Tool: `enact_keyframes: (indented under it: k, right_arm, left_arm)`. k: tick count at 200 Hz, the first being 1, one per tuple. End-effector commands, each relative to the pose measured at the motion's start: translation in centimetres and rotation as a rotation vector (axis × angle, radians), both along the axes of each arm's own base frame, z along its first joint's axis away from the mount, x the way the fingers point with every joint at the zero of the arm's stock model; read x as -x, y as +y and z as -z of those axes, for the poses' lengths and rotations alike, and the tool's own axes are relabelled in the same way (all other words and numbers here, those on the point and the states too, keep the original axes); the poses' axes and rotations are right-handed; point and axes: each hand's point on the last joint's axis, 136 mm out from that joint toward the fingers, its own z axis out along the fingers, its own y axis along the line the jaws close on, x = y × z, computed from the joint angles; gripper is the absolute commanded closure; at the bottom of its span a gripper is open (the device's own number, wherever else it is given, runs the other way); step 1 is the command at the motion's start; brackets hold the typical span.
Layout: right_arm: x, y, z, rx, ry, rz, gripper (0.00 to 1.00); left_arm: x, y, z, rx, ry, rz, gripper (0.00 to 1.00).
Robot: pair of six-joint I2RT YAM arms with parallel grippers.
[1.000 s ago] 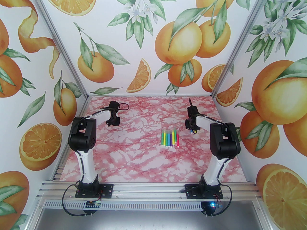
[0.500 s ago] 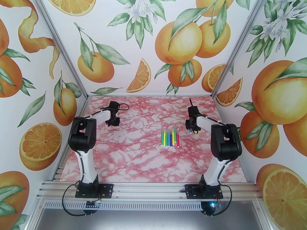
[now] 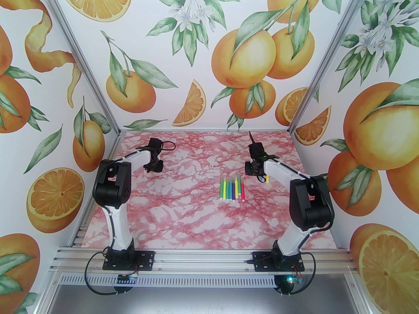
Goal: Open the pen caps
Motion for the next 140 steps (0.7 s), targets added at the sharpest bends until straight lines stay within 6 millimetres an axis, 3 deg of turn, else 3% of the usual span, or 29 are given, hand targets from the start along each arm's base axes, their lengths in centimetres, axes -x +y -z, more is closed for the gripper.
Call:
enact_keyframes:
  k: [1,43,94,140]
  right_arm:
    - [1.8,1.8,-0.4,-0.039,0.029,-0.059,0.57]
    - [4.5,2.9,0.3,-0.101,0.074,-0.054,0.57]
    - [7.9,3.3,1.5,-0.139,0.126,-0.052,0.58]
    - [8.9,3.4,2.5,-0.149,0.159,-0.052,0.61]
  left_arm:
    - [-0.1,-1.2,-3.7,0.075,-0.062,0.007,0.60]
    - [0.0,-1.7,-7.0,0.117,-0.124,0.017,0.51]
    - [0.9,-5.9,-10.2,0.351,-0.231,0.104,0.42]
    - [1.7,-8.7,-12.4,0.520,-0.301,0.152,0.41]
